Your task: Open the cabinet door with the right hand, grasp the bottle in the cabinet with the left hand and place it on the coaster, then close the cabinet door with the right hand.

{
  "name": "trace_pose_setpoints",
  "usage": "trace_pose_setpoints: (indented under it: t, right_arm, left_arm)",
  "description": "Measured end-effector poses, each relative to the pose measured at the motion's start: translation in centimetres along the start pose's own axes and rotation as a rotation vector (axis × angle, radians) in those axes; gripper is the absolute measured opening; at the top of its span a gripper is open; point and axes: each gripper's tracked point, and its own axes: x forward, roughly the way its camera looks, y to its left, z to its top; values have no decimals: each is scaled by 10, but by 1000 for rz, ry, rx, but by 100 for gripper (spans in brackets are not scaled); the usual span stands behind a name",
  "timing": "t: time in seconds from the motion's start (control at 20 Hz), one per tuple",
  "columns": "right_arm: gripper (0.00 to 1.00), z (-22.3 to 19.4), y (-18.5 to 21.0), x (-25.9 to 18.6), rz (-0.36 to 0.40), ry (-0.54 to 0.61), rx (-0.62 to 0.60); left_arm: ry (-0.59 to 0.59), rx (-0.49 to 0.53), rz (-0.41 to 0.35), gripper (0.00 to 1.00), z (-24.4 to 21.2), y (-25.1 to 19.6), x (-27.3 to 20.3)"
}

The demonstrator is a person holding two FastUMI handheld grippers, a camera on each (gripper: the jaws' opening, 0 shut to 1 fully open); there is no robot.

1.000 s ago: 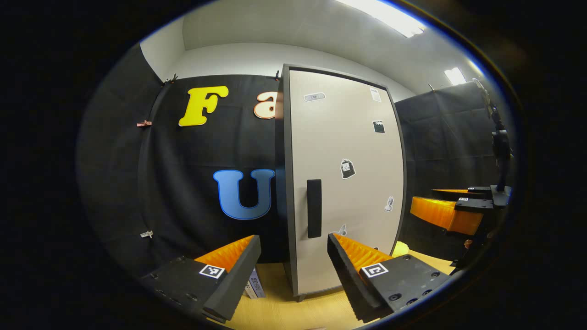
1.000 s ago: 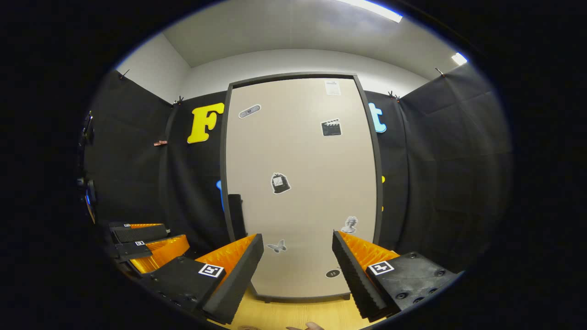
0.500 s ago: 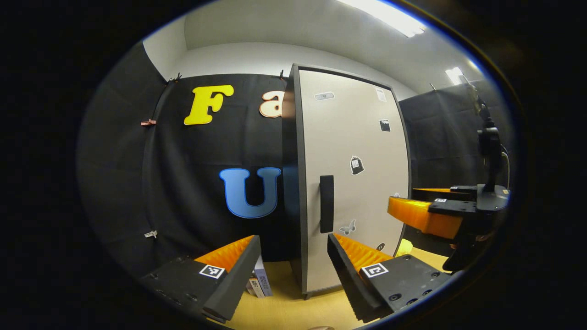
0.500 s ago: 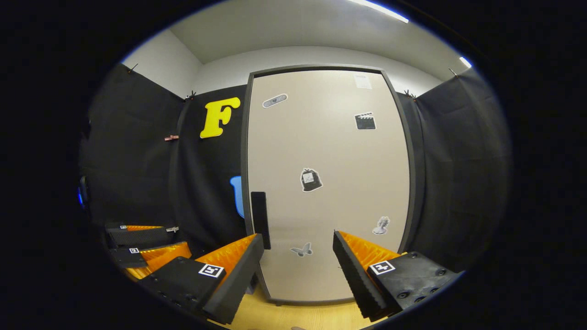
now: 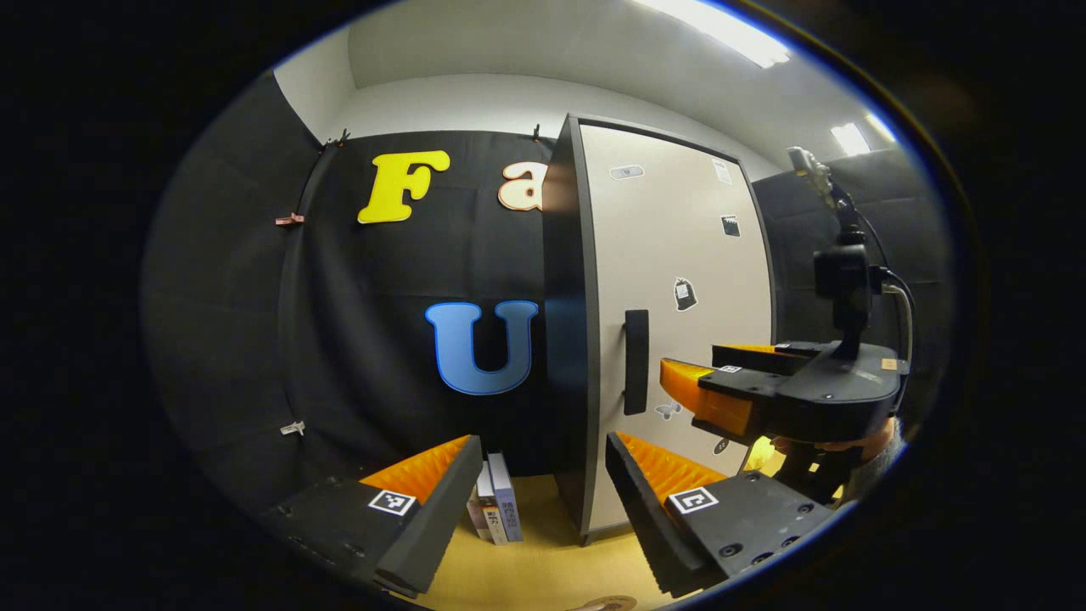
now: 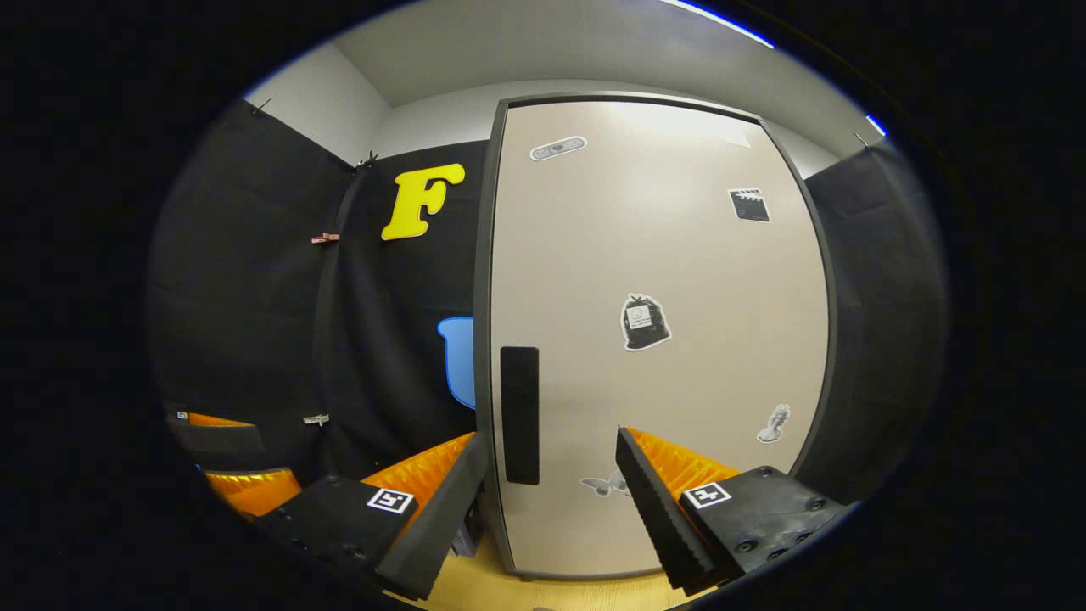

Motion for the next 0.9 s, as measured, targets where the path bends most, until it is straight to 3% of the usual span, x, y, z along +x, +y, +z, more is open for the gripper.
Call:
trace_pose_setpoints:
  t: [0.25, 0.65, 0.7, 0.75, 0.9]
  right_arm:
    - [98, -7, 13, 33, -6, 4, 15]
    - [82, -23, 16, 66, -56, 42, 19]
    - [76, -23, 11, 71, -87, 39, 15]
    - [58, -23, 12, 72, -90, 40, 19]
    - [54, -28, 18, 78, -100, 45, 4]
  left_arm:
    - [10, -1, -4, 92, -4, 6, 1]
    - [42, -4, 7, 93, -14, 23, -1]
    - [47, -7, 6, 93, -15, 25, -1]
    - [53, -10, 7, 93, -17, 27, -1]
    - [64, -14, 9, 93, -22, 34, -5]
